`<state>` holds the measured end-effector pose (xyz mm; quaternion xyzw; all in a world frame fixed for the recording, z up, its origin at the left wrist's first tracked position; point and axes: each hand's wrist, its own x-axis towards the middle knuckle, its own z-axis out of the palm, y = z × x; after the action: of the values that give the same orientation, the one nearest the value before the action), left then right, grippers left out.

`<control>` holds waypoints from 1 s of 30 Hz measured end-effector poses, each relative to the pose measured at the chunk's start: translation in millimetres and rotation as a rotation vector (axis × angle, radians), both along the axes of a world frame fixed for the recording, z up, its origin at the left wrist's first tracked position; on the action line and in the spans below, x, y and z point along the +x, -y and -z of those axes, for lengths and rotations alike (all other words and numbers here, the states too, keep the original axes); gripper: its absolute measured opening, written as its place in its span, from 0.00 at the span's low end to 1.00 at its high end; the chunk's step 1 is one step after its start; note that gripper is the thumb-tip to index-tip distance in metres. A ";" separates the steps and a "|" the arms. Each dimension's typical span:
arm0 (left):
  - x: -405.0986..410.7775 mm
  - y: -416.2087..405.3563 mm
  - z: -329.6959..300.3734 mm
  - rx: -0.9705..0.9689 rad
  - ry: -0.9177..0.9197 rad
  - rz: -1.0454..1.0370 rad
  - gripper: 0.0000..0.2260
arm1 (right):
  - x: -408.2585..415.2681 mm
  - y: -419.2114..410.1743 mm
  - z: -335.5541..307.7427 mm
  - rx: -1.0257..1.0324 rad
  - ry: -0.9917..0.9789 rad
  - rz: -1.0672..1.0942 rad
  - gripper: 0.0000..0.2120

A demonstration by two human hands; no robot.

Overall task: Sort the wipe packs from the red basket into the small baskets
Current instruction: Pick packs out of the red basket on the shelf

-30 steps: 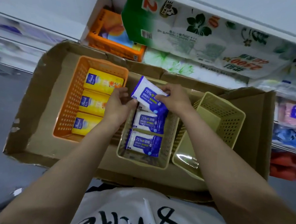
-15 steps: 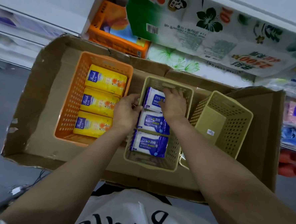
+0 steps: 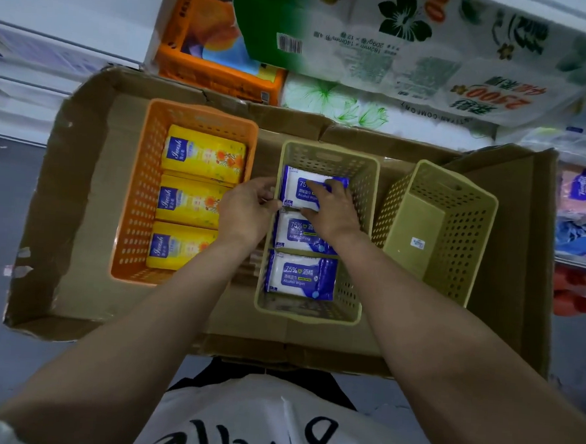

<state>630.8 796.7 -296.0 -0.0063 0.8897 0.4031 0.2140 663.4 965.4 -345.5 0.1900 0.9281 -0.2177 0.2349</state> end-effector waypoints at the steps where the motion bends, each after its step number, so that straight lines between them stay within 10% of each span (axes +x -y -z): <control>1: -0.4 0.4 0.0 -0.003 -0.006 0.007 0.17 | -0.4 -1.2 -0.9 -0.010 0.012 -0.004 0.30; 10: -4.4 3.3 -31.2 -0.029 0.049 0.148 0.25 | -3.9 -20.0 -76.8 0.014 -0.031 -0.035 0.22; 20: 50.5 104.7 -176.3 -0.161 -0.627 0.122 0.19 | 36.0 12.3 -253.5 0.089 -0.593 -0.302 0.20; 30: 121.2 276.9 -186.1 -0.261 -0.640 -0.085 0.20 | 79.2 170.0 -273.4 -0.021 -0.768 -0.475 0.22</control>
<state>752.0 519.7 -109.9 0.0558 0.9548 0.2759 -0.0954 742.7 795.4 -72.2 -0.1252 0.9635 -0.2221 -0.0812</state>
